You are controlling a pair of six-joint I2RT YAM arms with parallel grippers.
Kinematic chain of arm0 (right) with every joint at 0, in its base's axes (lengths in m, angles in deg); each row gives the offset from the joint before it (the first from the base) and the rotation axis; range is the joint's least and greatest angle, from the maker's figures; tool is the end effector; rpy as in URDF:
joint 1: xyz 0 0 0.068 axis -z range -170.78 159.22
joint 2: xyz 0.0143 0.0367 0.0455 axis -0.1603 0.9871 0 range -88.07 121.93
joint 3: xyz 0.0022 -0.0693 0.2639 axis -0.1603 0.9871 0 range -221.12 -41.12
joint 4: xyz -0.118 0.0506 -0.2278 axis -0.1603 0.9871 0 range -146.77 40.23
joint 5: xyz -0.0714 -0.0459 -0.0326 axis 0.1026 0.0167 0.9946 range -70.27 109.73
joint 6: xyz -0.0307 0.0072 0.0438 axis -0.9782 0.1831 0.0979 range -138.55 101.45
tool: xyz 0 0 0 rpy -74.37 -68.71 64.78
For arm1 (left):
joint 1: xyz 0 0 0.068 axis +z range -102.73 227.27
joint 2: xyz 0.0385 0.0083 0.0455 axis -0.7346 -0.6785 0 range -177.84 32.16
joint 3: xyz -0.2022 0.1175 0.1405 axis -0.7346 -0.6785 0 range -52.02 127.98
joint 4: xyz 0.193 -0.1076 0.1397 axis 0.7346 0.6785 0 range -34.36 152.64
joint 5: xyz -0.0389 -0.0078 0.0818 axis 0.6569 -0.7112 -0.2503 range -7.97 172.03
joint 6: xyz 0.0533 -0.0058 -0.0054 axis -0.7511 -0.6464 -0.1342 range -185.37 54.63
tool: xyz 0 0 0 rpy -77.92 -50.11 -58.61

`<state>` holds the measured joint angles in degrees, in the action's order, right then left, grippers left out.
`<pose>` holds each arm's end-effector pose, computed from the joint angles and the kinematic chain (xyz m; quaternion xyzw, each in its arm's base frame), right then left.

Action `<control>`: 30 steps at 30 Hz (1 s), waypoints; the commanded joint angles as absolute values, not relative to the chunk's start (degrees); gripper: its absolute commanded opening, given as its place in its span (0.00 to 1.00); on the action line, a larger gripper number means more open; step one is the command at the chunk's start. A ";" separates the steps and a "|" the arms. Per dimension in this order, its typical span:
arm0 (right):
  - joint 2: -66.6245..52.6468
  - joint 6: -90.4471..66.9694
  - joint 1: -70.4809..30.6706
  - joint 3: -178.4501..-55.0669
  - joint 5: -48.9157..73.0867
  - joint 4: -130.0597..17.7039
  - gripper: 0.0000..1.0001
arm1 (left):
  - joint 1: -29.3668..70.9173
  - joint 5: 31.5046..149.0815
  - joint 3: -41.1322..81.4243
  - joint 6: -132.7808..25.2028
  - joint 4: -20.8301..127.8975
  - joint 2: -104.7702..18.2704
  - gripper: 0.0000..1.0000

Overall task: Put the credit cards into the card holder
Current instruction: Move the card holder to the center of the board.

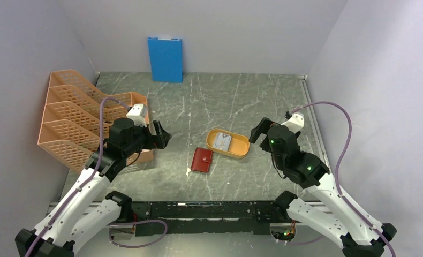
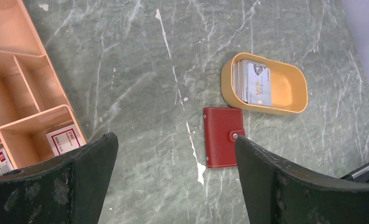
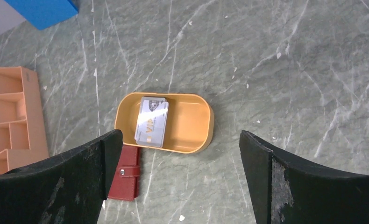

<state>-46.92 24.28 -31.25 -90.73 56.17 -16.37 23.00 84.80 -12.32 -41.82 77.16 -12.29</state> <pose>0.1215 0.0761 0.3282 0.1687 0.8273 0.1020 0.5261 0.1624 -0.0751 0.2894 0.0181 0.8490 -0.2327 0.4741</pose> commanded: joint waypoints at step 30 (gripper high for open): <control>-43.08 20.60 -37.34 -82.31 29.18 -29.74 0.89 | 11.42 92.73 -14.40 -38.54 72.93 -15.66 0.98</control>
<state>-45.31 16.10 -32.99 -84.83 31.41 -26.56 16.58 92.75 -12.82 -41.84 75.73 -13.03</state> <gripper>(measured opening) 0.898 0.979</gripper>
